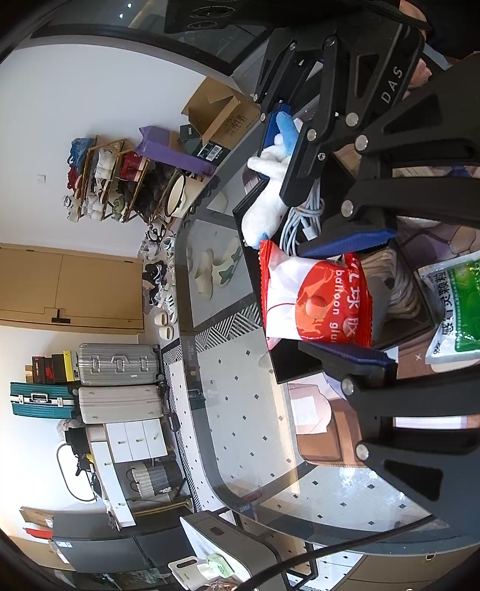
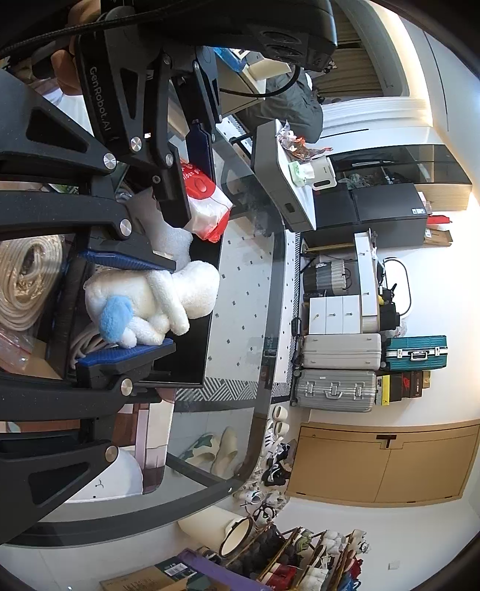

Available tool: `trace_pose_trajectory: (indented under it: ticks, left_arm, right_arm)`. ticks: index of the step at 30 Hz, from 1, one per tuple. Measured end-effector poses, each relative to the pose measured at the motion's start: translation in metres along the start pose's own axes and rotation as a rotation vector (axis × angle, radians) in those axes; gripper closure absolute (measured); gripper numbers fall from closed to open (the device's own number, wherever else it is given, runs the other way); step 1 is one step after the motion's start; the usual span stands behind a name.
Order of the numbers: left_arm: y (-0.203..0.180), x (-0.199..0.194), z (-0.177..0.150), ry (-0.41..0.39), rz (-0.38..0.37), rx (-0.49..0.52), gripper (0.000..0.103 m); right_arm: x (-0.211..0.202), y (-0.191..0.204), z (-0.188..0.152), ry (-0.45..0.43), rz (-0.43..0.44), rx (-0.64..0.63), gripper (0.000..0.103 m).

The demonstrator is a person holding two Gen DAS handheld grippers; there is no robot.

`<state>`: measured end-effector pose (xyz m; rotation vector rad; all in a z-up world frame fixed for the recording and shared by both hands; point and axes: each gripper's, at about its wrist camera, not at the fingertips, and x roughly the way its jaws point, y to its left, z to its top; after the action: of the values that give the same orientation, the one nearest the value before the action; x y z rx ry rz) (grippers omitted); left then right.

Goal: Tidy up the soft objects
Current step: 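Carry the red packet and plush toy into the black box and release both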

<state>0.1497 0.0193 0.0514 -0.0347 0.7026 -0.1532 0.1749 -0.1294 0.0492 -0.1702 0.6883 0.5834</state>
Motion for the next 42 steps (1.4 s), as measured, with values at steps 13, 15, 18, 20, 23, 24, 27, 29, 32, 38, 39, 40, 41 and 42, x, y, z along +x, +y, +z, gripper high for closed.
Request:
trace_pose_trajectory:
  ticks: [13, 15, 18, 20, 23, 24, 27, 29, 32, 38, 39, 40, 41, 42]
  left_arm:
    - [0.005, 0.012, 0.003, 0.014, -0.003, 0.007, 0.061]
    - [0.002, 0.013, 0.003, 0.016, -0.003, 0.010, 0.061]
    - [0.002, 0.014, 0.004, 0.017, -0.003, 0.014, 0.061]
    - [0.002, 0.014, 0.004, 0.018, -0.003, 0.016, 0.061]
    - [0.002, 0.014, 0.004, 0.018, -0.002, 0.015, 0.061]
    - [0.002, 0.014, 0.004, 0.018, -0.003, 0.015, 0.061]
    - [0.003, 0.014, 0.004, 0.014, -0.005, 0.015, 0.061]
    - [0.003, 0.014, 0.005, 0.013, -0.008, 0.015, 0.061]
    - [0.003, 0.015, 0.005, 0.011, -0.009, 0.017, 0.061]
    - [0.000, 0.020, 0.005, 0.017, -0.024, 0.024, 0.061]
    - [-0.001, 0.022, 0.004, 0.024, -0.023, 0.025, 0.061]
    - [-0.001, 0.024, 0.003, 0.030, -0.021, 0.026, 0.061]
    - [-0.002, 0.027, 0.002, 0.036, -0.017, 0.027, 0.060]
    - [-0.003, 0.027, 0.001, 0.038, -0.013, 0.028, 0.060]
  right_arm:
    - [0.024, -0.007, 0.001, 0.039, -0.005, 0.006, 0.067]
    - [0.027, -0.008, 0.002, 0.043, -0.005, 0.008, 0.067]
    - [0.032, -0.011, 0.003, 0.049, -0.004, 0.011, 0.067]
    - [0.034, -0.011, 0.004, 0.054, -0.006, 0.010, 0.066]
    - [0.038, -0.013, 0.004, 0.062, -0.010, 0.010, 0.066]
    - [0.039, -0.014, 0.003, 0.064, -0.012, 0.008, 0.066]
    - [0.041, -0.014, 0.002, 0.071, -0.028, 0.004, 0.065]
    - [0.041, -0.015, 0.002, 0.071, -0.021, 0.008, 0.064]
    - [0.036, -0.015, 0.001, 0.056, -0.008, 0.002, 0.060]
    - [0.025, -0.016, -0.005, 0.041, -0.011, -0.036, 0.053]
    - [0.023, -0.016, -0.006, 0.040, -0.004, -0.034, 0.052]
    - [0.021, -0.017, -0.007, 0.039, -0.001, -0.034, 0.052]
    - [0.019, -0.017, -0.007, 0.036, 0.002, -0.036, 0.051]
    - [0.017, -0.017, -0.008, 0.032, 0.005, -0.041, 0.047]
